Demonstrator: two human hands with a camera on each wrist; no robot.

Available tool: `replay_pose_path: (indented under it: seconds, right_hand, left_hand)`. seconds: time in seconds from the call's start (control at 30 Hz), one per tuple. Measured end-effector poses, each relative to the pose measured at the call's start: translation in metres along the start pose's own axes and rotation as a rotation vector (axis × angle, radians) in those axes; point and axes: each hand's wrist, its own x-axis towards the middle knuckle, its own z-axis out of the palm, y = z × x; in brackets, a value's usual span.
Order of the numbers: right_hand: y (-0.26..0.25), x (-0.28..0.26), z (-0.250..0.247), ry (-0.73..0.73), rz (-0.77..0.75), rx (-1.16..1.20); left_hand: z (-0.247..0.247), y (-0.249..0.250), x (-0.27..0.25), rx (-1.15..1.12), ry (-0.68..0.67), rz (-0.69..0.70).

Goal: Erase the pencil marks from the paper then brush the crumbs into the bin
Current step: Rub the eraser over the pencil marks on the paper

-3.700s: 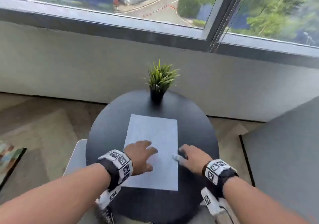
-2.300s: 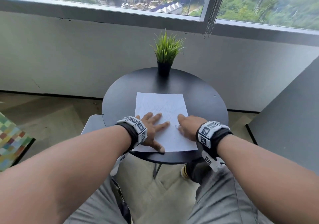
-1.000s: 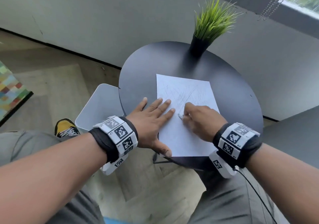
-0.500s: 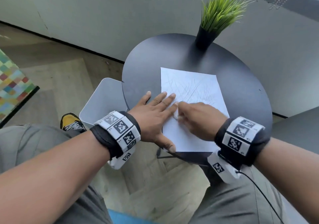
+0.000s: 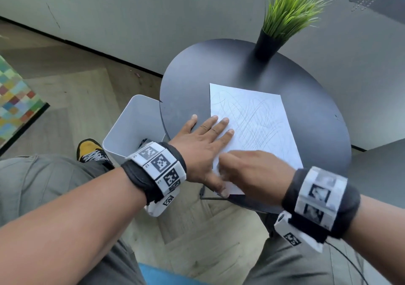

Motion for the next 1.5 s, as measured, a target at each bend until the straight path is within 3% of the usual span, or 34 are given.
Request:
replay_pose_path:
  seconds: [0.1, 0.13, 0.23, 0.27, 0.4, 0.63, 0.73, 0.87, 1.0, 1.07, 1.17, 1.3, 1.33, 1.43, 1.5]
  right_hand:
    - [0.041, 0.009, -0.01, 0.108, 0.261, 0.0]
    - [0.041, 0.01, -0.007, 0.106, 0.255, -0.03]
    - [0.011, 0.001, 0.003, 0.011, 0.025, -0.03]
    - [0.01, -0.002, 0.003, -0.009, 0.031, -0.004]
    - [0.045, 0.005, -0.008, 0.073, 0.427, 0.095]
    - [0.039, 0.009, -0.005, 0.069, 0.527, 0.088]
    - [0.032, 0.007, -0.005, 0.094, 0.47, 0.035]
    - [-0.001, -0.006, 0.002, 0.011, 0.149, 0.023]
    - [0.038, 0.006, -0.011, 0.086, 0.446, 0.124]
    - [0.035, 0.004, -0.006, 0.135, 0.396, 0.107]
    - [0.01, -0.008, 0.012, 0.008, 0.157, 0.117]
    - [0.043, -0.009, 0.002, 0.114, 0.48, 0.16]
    - [0.039, -0.01, 0.002, 0.12, 0.467, 0.138]
    - [0.009, -0.011, 0.015, 0.033, 0.237, 0.101]
    - [0.02, -0.011, 0.008, 0.035, 0.338, 0.145]
  left_hand:
    - [0.001, -0.001, 0.001, 0.001, 0.02, 0.006]
    - [0.001, -0.001, 0.001, 0.004, 0.018, 0.008]
    - [0.0, -0.001, 0.0, 0.013, -0.003, 0.009]
    - [0.0, -0.001, 0.0, 0.013, -0.003, 0.015]
    - [-0.001, -0.001, -0.001, -0.004, 0.016, 0.012]
    - [0.001, 0.007, -0.007, -0.023, 0.042, -0.073]
    - [0.001, 0.007, -0.007, -0.002, 0.017, -0.081]
    - [-0.001, 0.008, -0.006, -0.001, -0.002, -0.069]
    - [-0.001, 0.007, -0.005, 0.0, 0.014, -0.061]
    - [0.002, 0.006, -0.005, -0.004, 0.021, -0.059]
    - [0.004, 0.006, -0.005, -0.009, 0.02, -0.054]
    - [0.002, 0.005, -0.005, -0.004, 0.023, -0.048]
    - [0.002, 0.005, -0.005, -0.004, 0.021, -0.045]
    - [0.002, 0.004, -0.006, -0.016, 0.007, -0.039]
    - [0.001, 0.005, -0.005, -0.015, 0.001, -0.039]
